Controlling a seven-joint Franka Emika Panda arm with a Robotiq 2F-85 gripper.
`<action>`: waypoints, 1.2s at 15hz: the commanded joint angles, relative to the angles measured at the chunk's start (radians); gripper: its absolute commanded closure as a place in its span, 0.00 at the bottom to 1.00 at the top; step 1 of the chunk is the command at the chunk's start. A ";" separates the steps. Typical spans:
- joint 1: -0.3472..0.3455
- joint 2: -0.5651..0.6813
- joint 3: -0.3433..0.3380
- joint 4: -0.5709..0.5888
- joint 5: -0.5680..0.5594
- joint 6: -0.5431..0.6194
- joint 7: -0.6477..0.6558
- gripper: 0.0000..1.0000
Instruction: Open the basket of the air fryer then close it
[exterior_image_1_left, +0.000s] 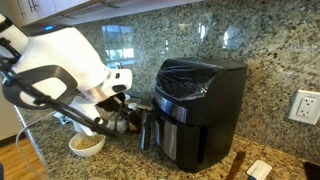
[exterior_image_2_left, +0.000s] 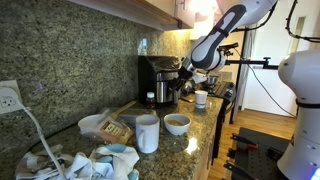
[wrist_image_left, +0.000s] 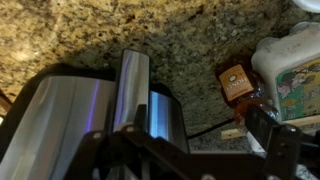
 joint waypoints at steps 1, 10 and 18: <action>-0.086 0.091 0.084 0.117 0.005 -0.247 -0.010 0.00; -0.372 0.174 0.315 0.366 -0.076 -0.762 0.010 0.00; -0.324 0.175 0.240 0.406 -0.044 -0.803 -0.013 0.00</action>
